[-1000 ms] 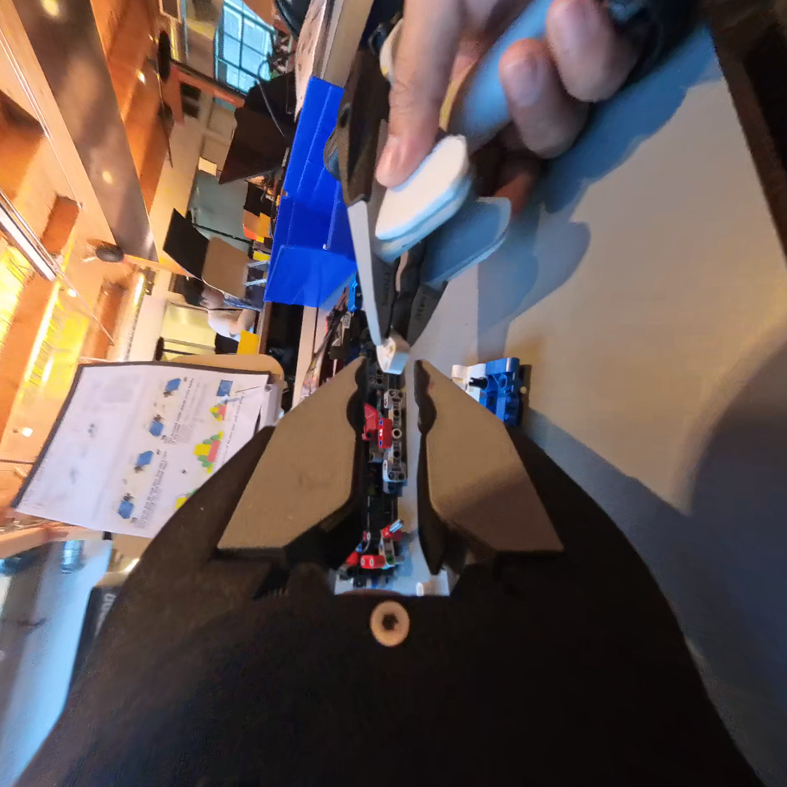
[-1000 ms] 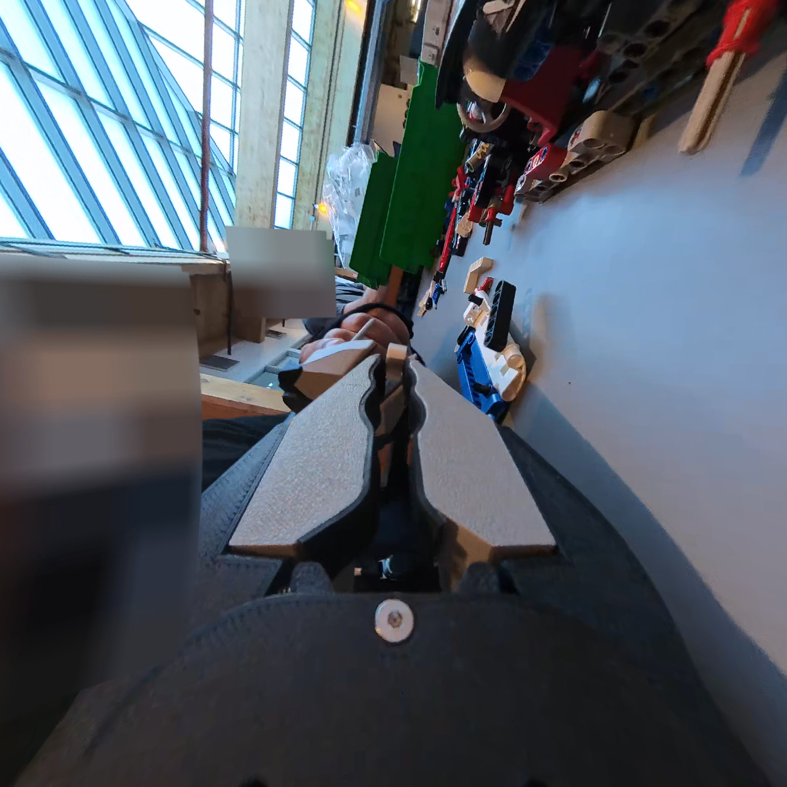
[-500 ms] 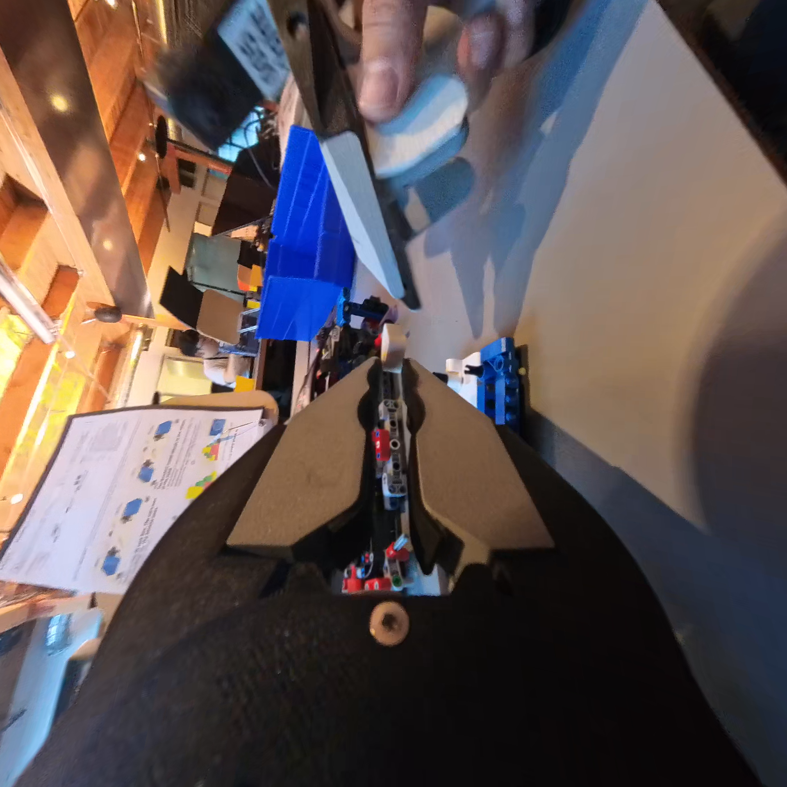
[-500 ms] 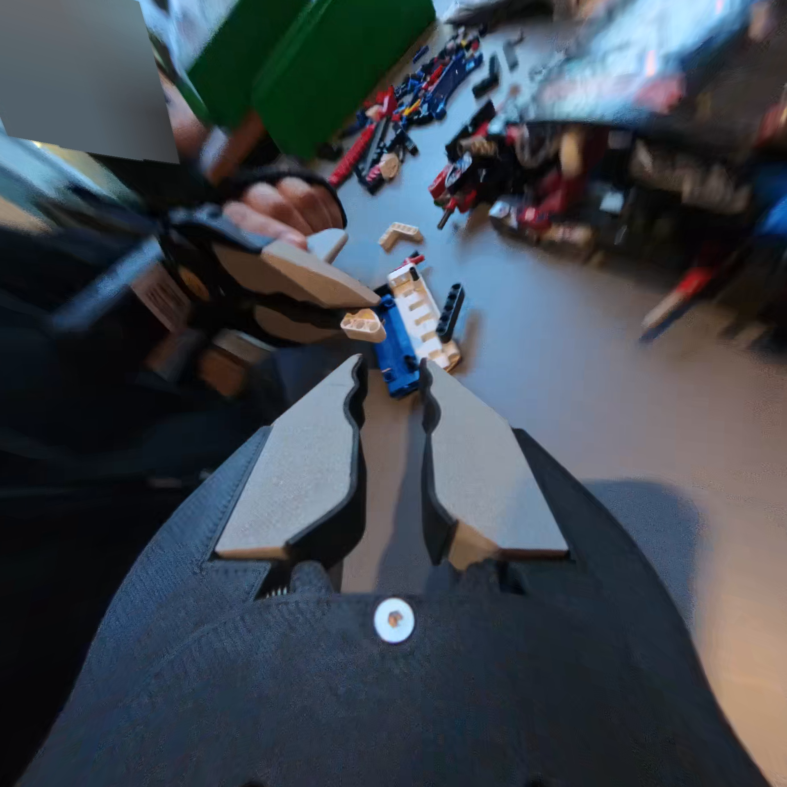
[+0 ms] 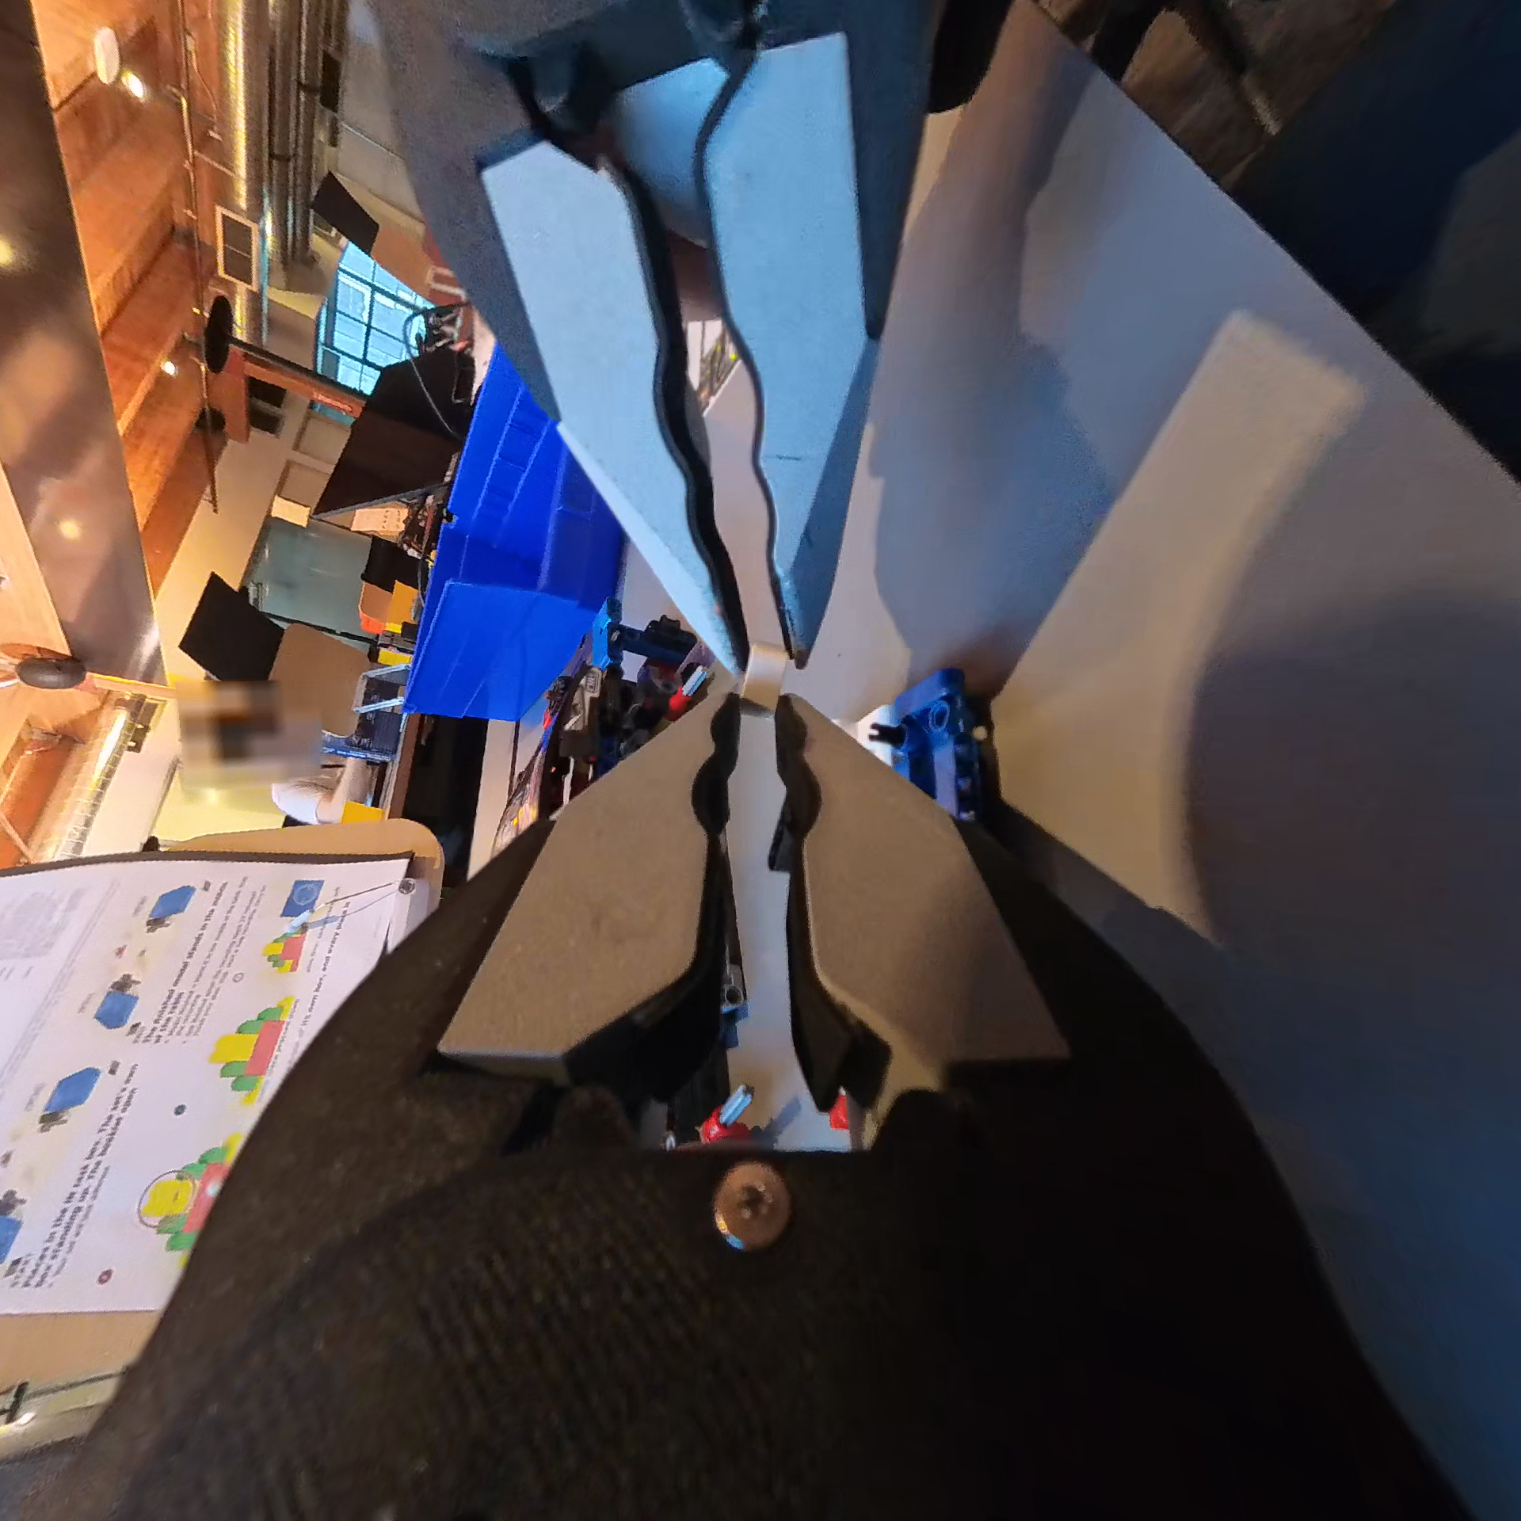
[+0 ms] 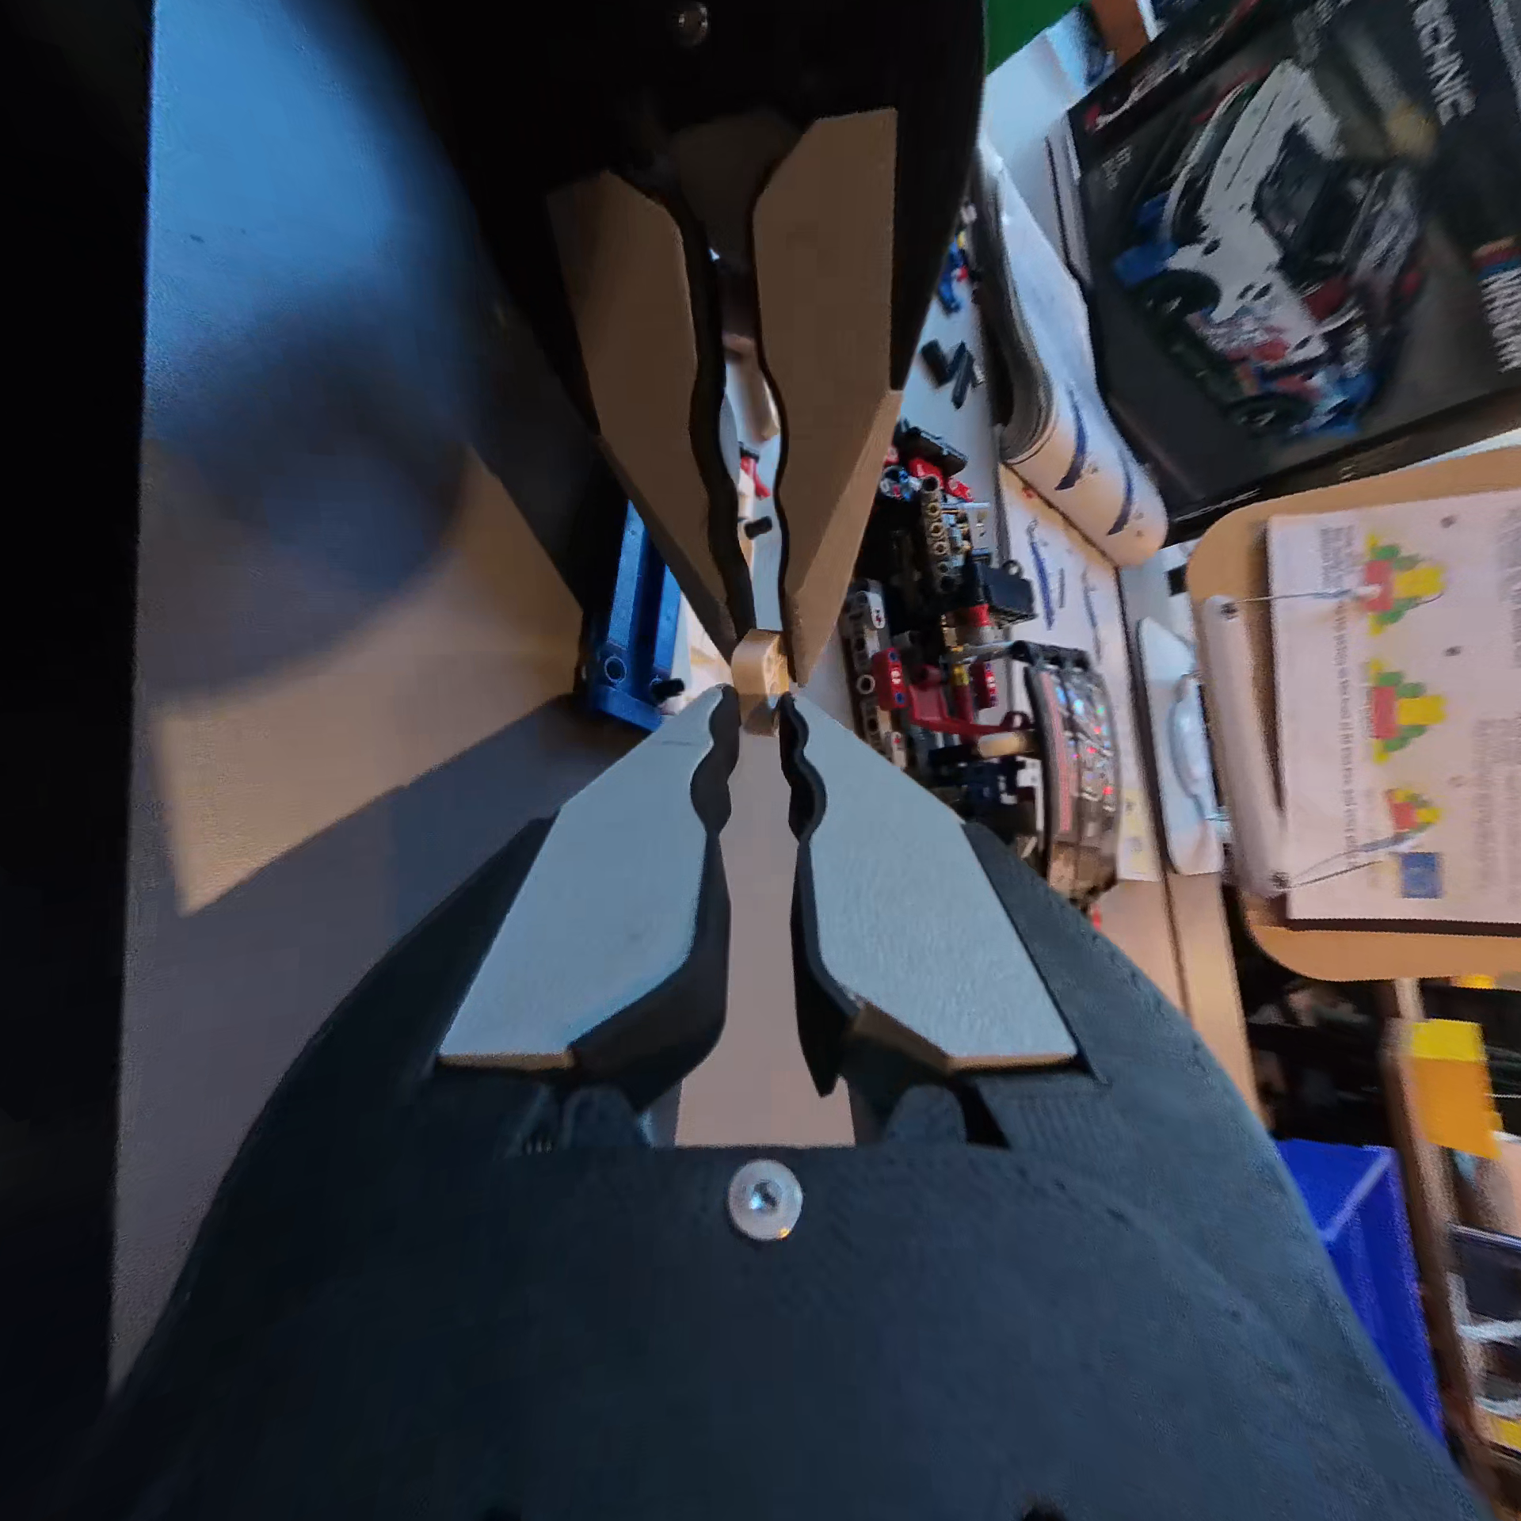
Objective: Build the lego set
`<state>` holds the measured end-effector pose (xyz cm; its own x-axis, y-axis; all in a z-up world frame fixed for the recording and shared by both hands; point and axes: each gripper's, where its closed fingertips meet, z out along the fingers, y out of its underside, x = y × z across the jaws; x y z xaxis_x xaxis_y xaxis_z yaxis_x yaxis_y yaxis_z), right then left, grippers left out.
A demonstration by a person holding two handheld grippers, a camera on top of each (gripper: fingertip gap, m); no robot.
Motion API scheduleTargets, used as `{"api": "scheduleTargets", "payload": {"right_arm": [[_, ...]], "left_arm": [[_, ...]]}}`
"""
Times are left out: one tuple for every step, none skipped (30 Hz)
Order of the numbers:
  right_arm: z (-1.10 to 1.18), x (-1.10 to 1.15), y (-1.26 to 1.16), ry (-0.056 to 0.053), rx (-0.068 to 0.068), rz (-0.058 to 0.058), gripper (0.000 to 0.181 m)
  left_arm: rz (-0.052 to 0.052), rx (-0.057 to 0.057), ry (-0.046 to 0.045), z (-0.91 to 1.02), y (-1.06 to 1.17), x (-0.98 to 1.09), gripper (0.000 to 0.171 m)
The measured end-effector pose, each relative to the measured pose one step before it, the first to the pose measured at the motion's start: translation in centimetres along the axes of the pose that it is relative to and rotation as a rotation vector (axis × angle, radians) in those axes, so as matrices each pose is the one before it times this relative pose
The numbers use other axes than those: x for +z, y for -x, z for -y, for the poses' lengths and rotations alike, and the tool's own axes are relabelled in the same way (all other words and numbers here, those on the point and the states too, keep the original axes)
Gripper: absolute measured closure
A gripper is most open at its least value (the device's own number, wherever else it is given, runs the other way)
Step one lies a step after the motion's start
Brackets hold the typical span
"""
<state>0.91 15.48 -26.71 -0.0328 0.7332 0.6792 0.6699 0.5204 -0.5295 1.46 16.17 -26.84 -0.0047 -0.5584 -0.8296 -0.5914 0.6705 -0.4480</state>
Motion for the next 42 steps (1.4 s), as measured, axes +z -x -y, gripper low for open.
{"api": "scheduleTargets", "payload": {"right_arm": [[0.089, 0.003, -0.114, -0.0011, -0.0301, -0.0260, 0.175], [0.085, 0.017, -0.133, -0.0029, -0.0338, -0.0265, 0.175], [0.106, -0.004, -0.119, -0.0049, -0.0315, -0.0255, 0.175], [0.138, -0.007, -0.047, -0.0078, -0.0211, -0.0169, 0.175], [0.155, -0.022, 0.038, -0.0082, -0.0072, -0.0048, 0.175], [0.094, -0.014, 0.049, -0.0043, 0.0027, 0.0036, 0.175], [0.008, -0.002, -0.002, 0.0001, 0.0080, 0.0046, 0.175], [0.003, -0.001, 0.077, -0.0005, 0.0090, 0.0112, 0.175], [-0.003, 0.000, 0.102, 0.0011, 0.0064, 0.0123, 0.175], [0.002, -0.006, 0.093, 0.0037, 0.0001, 0.0069, 0.175], [0.000, 0.006, 0.078, 0.0056, -0.0067, 0.0008, 0.175], [-0.010, 0.042, 0.158, 0.0058, -0.0089, 0.0041, 0.176], [-0.177, 0.120, 0.300, 0.0169, -0.0034, 0.0134, 0.176], [-0.502, 0.174, 0.238, 0.0371, 0.0003, 0.0101, 0.176], [-0.566, 0.100, 0.138, 0.0361, -0.0048, 0.0020, 0.176], [-0.375, -0.022, 0.083, 0.0163, -0.0006, -0.0005, 0.176], [-0.252, -0.130, 0.066, 0.0064, 0.0148, 0.0029, 0.176], [-0.236, -0.173, -0.009, 0.0064, 0.0248, 0.0003, 0.176], [-0.218, -0.195, -0.034, 0.0055, 0.0232, -0.0029, 0.176], [-0.192, -0.167, -0.042, 0.0054, 0.0168, -0.0074, 0.176], [-0.234, -0.127, -0.053, 0.0099, 0.0108, -0.0121, 0.176], [-0.248, -0.069, 0.039, 0.0134, 0.0062, -0.0102, 0.176], [-0.213, -0.060, 0.102, 0.0112, 0.0050, -0.0075, 0.176], [-0.148, -0.068, 0.158, 0.0076, 0.0079, -0.0043, 0.176], [-0.105, -0.099, 0.278, 0.0047, 0.0107, 0.0041, 0.176], [-0.114, -0.165, 0.299, 0.0032, 0.0096, 0.0063, 0.176], [-0.114, -0.248, 0.218, 0.0019, 0.0055, 0.0012, 0.176], [-0.165, -0.316, 0.197, 0.0013, 0.0017, 0.0014, 0.176], [-0.235, -0.401, 0.130, 0.0025, -0.0010, 0.0001, 0.176], [-0.311, -0.460, 0.014, 0.0023, -0.0017, -0.0046, 0.176], [-0.380, -0.479, -0.004, 0.0015, 0.0005, -0.0017, 0.176], [-0.442, -0.451, 0.025, 0.0024, 0.0035, 0.0030, 0.176], [-0.514, -0.421, 0.009, 0.0056, 0.0049, 0.0032, 0.176], [-0.553, -0.385, 0.031, 0.0081, 0.0014, 0.0054, 0.176], [-0.541, -0.367, 0.073, 0.0092, -0.0046, 0.0083, 0.176], [-0.498, -0.350, 0.059, 0.0083, -0.0080, 0.0066, 0.176], [-0.430, -0.319, 0.044, 0.0061, -0.0078, 0.0060, 0.176], [-0.313, -0.301, 0.039, 0.0006, -0.0066, 0.0067, 0.176], [-0.205, -0.294, 0.066, -0.0053, -0.0053, 0.0087, 0.176], [-0.194, -0.258, 0.082, -0.0067, -0.0049, 0.0093, 0.176], [-0.237, -0.235, 0.081, -0.0052, -0.0065, 0.0088, 0.176], [-0.300, -0.220, 0.074, -0.0045, -0.0063, 0.0084, 0.176]], "left_arm": [[0.0005, -0.0145, -0.00375, -0.018, 0.089, -0.034, 0.166], [0.0010, -0.0161, -0.00355, -0.017, 0.121, -0.036, 0.166], [-0.0004, -0.0179, -0.00681, 0.013, 0.105, -0.036, 0.166], [-0.0060, -0.0177, -0.01068, 0.079, 0.035, -0.051, 0.166], [-0.0099, -0.0135, -0.00857, 0.101, -0.052, -0.054, 0.166], [-0.0089, -0.0084, -0.00442, 0.061, -0.078, -0.026, 0.166], [0.0013, -0.0027, 0.00003, 0.005, 0.008, -0.004, 0.166], [-0.0014, 0.0019, -0.00043, 0.004, -0.056, 0.003, 0.166], [-0.0053, -0.0016, -0.00128, -0.003, -0.123, 0.009, 0.166], [-0.0061, -0.0078, -0.00282, 0.002, -0.100, 0.022, 0.166], [-0.0097, -0.0145, -0.00041, -0.030, -0.105, 0.006, 0.166], [-0.0215, -0.0262, 0.01140, -0.145, -0.236, 0.011, 0.166], [-0.0390, -0.0495, 0.02493, -0.251, -0.429, -0.017, 0.166], [-0.0541, -0.0552, 0.02567, -0.241, -0.393, -0.162, 0.164], [-0.0464, -0.0567, 0.00140, 0.050, -0.095, -0.384, 0.161], [-0.0315, -0.0558, -0.00786, 0.153, 0.208, -0.585, 0.155], [-0.0290, -0.0574, 0.01562, -0.111, 0.308, -0.532, 0.149], [-0.0372, -0.0608, 0.04918, -0.508, 0.177, -0.356, 0.139], [-0.0361, -0.0585, 0.06625, -0.769, 0.142, -0.157, 0.126], [-0.0593, -0.0415, 0.06802, -0.880, -0.303, 0.006, 0.121], [-0.0489, -0.0301, 0.05615, -0.802, -0.281, 0.202, 0.120], [-0.0303, -0.0150, 0.05387, -0.848, -0.107, 0.438, 0.117], [-0.0335, -0.0018, 0.04944, -0.848, -0.246, 0.622, 0.121], [-0.0275, -0.0116, 0.00438, -0.025, -0.187, 0.475, 0.125], [-0.0222, -0.0185, -0.01687, 0.478, -0.126, 0.183, 0.127], [0.0097, 0.0055, 0.01469, 0.212, 0.076, 0.297, 0.126], [0.0162, 0.0271, 0.01138, 0.363, -0.096, 0.281, 0.134], [0.0102, 0.0197, 0.00372, 0.550, -0.247, 0.313, 0.143], [0.0071, 0.0066, -0.00078, 0.653, -0.287, 0.398, 0.143], [-0.0008, -0.0018, -0.00580, 0.690, -0.337, 0.349, 0.143], [0.0027, -0.0011, -0.00753, 0.610, -0.272, 0.338, 0.143], [0.0025, -0.0035, -0.00753, 0.529, -0.215, 0.293, 0.143], [0.0076, -0.0056, -0.00623, 0.437, -0.123, 0.248, 0.143], [0.0106, -0.0043, -0.00566, 0.381, -0.097, 0.221, 0.144], [0.0072, -0.0040, -0.00311, 0.359, -0.155, 0.200, 0.144], [0.0038, -0.0029, -0.00092, 0.361, -0.206, 0.205, 0.144], [0.0043, -0.0033, -0.00078, 0.405, -0.212, 0.222, 0.145], [0.0040, -0.0045, 0.00003, 0.433, -0.219, 0.246, 0.145], [0.0027, -0.0051, -0.00103, 0.448, -0.227, 0.269, 0.145], [0.0033, -0.0035, -0.00271, 0.454, -0.208, 0.269, 0.145], [0.0072, -0.0045, -0.00229, 0.419, -0.133, 0.255, 0.145], [0.0102, -0.0088, -0.00193, 0.384, -0.074, 0.243, 0.145]]}}
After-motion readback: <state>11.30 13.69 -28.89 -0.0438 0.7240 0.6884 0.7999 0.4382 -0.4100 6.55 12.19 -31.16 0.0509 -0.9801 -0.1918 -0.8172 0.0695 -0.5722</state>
